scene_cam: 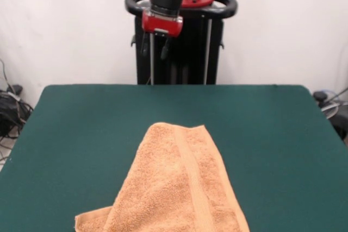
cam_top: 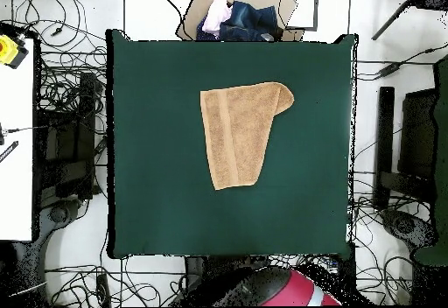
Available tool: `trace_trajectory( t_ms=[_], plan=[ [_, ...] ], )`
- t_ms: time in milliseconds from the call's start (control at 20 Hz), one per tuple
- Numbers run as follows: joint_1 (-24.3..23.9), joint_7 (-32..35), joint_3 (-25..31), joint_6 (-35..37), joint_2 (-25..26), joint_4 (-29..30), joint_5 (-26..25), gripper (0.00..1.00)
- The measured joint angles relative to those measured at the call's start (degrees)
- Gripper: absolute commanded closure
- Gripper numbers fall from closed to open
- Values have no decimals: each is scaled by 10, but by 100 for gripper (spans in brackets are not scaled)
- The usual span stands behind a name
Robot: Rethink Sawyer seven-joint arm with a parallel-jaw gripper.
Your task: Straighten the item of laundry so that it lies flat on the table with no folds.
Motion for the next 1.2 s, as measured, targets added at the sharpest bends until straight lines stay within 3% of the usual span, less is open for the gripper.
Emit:
trace_trajectory(
  t_ms=[600,900,1100,1200],
  plan=[
    [-4,0,-6,75,-13,0,-25,0],
    [-3,0,29,231,-67,-13,6,0],
    [5,0,59,371,-91,-63,43,0],
    [9,0,65,401,-92,-85,54,0]
  ],
)
